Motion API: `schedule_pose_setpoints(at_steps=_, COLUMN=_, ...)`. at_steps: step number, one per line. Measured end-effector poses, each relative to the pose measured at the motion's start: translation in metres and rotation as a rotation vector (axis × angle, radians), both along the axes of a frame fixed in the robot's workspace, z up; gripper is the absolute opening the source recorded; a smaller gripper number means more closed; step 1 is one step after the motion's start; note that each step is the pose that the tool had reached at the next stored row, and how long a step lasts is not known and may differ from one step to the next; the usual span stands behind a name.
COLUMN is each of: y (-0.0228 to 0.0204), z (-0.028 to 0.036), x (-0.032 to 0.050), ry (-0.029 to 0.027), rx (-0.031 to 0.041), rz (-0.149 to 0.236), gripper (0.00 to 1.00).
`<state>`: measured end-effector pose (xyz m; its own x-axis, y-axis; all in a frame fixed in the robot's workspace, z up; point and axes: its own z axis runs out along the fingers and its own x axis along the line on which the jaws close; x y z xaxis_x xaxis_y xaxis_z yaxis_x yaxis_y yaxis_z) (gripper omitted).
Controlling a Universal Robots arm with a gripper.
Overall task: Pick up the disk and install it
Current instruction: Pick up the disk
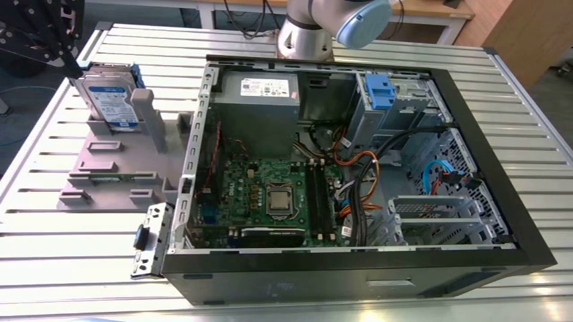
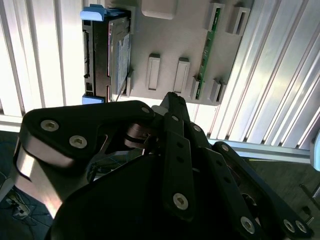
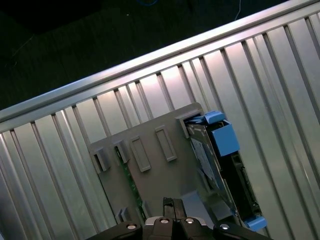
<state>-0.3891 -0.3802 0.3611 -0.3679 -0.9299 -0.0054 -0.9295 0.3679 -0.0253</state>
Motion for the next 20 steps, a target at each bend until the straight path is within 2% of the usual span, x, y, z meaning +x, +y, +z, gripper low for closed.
schedule_pose_setpoints(at_steps=20, y=0.0, z=0.0, x=0.0, ry=0.0, rx=0.0, rz=0.012, gripper=0.11)
